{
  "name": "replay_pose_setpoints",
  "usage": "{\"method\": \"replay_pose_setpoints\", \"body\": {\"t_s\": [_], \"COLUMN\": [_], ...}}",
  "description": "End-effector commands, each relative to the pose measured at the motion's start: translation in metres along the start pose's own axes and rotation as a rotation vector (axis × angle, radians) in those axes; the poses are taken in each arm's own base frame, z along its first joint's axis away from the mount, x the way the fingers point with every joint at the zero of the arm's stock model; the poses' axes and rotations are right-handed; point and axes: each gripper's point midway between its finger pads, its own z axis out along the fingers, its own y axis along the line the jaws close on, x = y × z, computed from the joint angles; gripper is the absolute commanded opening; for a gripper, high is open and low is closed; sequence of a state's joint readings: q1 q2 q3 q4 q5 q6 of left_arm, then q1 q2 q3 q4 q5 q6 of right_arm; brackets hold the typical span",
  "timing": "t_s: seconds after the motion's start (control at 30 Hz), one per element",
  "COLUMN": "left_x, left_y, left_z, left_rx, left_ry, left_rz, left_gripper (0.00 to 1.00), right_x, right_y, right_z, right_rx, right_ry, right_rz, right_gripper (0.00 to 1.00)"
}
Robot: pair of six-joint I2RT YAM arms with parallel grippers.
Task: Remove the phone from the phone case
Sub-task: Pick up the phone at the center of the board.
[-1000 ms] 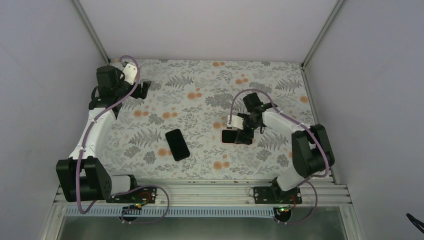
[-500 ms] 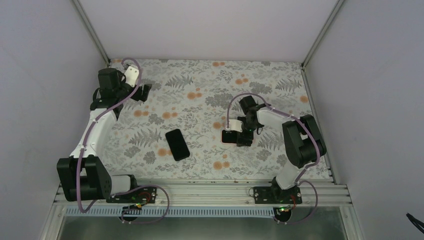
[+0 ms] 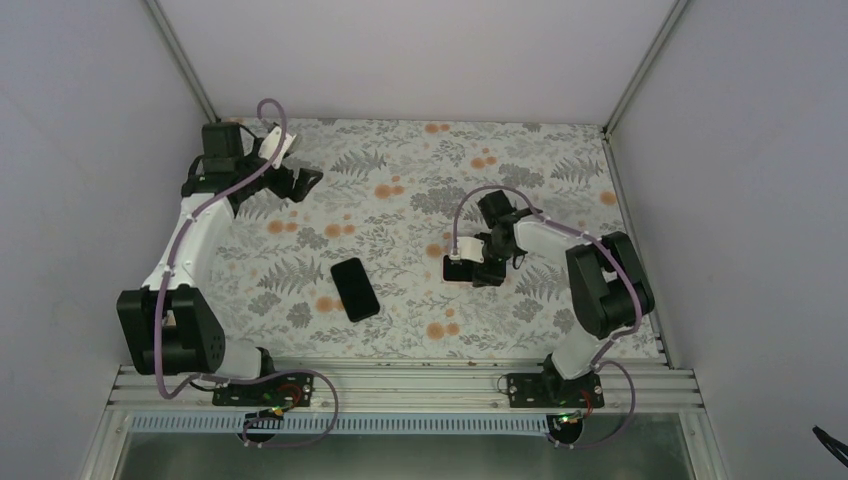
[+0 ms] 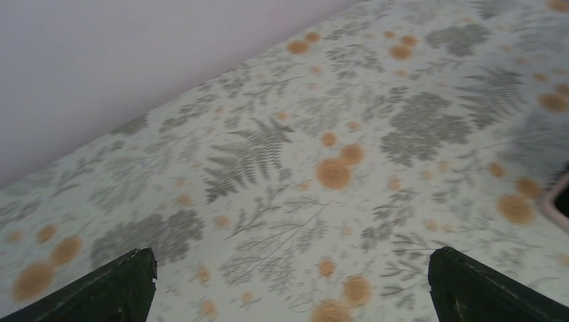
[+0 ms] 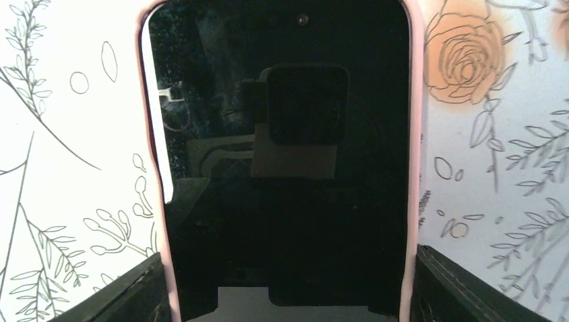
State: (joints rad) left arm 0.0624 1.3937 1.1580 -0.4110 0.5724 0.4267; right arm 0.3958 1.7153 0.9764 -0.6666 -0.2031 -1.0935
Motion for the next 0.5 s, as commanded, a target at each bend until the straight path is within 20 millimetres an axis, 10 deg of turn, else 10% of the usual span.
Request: {"method": "replay_pose_setpoints", "body": {"t_s": [0.0, 0.23, 0.47], "left_x": [-0.020, -0.041, -0.067], "left_y": [-0.044, -0.109, -0.133], "left_z": [-0.001, 0.017, 0.036], "left_rx": [0.277, 0.646, 0.872], "left_ry": [-0.019, 0.049, 0.093], "left_rz": [-0.016, -0.057, -0.160], "left_gripper": [1.00, 1.00, 1.00], "right_x": [-0.025, -0.071, -0.110], "right_y": [-0.020, -0.043, -0.067], "right_z": [-0.026, -0.078, -0.131], "right_rx": [0.170, 0.417, 0.633], "right_ry": [-0.095, -0.198, -0.320], "right_rz": [-0.027, -0.062, -0.061], "right_gripper": [0.71, 0.68, 0.69]}}
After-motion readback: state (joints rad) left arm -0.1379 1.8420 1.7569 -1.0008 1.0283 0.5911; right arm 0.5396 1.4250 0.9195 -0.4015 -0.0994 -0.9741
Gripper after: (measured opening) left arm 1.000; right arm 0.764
